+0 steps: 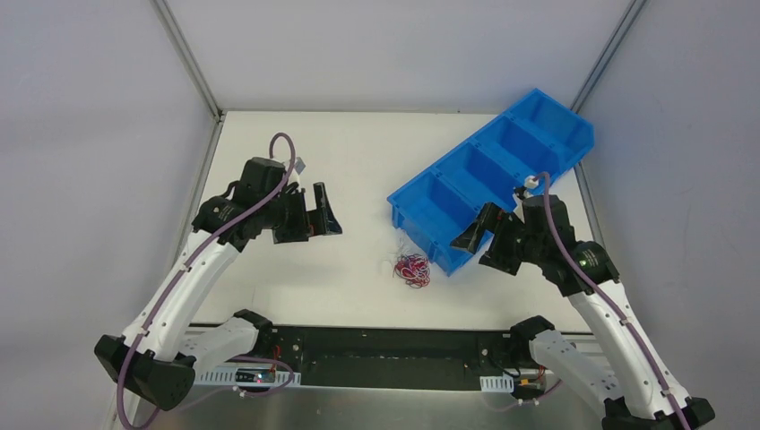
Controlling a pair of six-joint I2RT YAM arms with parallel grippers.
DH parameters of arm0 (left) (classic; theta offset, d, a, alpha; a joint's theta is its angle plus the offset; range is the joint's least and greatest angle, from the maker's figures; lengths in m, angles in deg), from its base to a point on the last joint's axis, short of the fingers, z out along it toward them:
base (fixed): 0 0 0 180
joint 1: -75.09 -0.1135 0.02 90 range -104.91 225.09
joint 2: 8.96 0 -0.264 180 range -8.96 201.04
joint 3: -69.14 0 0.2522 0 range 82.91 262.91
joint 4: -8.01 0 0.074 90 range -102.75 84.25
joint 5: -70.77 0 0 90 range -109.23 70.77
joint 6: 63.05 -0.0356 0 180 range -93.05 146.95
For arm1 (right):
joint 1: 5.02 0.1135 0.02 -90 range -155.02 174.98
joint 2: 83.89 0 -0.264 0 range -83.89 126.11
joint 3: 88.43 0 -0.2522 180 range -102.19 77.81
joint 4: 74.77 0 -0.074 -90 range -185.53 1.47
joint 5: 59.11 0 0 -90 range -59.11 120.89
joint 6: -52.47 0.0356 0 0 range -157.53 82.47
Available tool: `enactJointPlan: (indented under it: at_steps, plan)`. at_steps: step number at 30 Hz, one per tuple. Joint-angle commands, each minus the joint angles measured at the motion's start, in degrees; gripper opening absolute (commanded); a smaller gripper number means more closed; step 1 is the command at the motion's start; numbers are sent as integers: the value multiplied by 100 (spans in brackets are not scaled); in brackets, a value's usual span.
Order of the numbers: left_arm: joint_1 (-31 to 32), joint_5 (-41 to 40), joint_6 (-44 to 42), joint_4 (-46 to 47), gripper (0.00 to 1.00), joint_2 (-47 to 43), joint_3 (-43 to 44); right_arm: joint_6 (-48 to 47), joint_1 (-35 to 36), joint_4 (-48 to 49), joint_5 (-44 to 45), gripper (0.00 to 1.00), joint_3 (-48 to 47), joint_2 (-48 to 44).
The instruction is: Untangle the cables
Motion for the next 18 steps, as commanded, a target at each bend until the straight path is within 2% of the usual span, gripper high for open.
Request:
enactJointPlan:
  at_steps: [1,7,16,18]
  plan:
    - [15,738,547,1130,100,421,-265,-108,13,84,-225,99,-159,211]
    - [362,989,1050,2755,100,1006,-876,-265,17,146,-71,99,-112,267]
    - [1007,765,1346,4203,100,2630,-973,-411,14,177,-38,99,-31,383]
    - [1127,755,1444,4446,95,2882,-1019,-452,17,161,-60,99,-48,401]
